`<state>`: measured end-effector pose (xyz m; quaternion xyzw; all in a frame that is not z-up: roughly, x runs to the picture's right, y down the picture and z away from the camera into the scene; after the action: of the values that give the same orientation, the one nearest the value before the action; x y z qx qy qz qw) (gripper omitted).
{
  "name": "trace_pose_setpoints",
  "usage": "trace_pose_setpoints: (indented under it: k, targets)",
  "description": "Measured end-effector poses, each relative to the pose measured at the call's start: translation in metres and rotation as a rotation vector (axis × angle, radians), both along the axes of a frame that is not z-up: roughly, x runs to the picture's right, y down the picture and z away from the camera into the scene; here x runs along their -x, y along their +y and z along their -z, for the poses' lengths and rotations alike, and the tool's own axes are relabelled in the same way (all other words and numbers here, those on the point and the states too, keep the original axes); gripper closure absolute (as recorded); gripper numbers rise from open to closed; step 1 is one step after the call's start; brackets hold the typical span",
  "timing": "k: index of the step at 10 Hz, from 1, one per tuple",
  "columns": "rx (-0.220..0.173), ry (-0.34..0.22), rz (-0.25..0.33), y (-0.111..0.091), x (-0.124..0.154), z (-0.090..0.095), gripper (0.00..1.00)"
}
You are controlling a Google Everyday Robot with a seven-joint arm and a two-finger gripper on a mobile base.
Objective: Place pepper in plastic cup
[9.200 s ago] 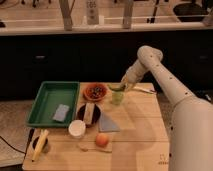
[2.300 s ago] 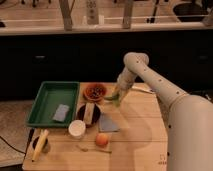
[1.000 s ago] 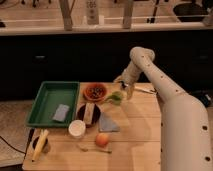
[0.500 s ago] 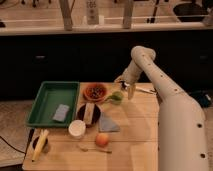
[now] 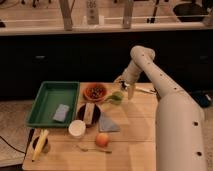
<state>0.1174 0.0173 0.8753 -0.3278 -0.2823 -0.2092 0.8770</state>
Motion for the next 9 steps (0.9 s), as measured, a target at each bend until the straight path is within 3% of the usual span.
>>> trace_pose_setpoints:
  k: [9]
  targets:
    - [0.0, 0.001, 0.0, -0.0001, -0.0009, 0.0001, 0.2]
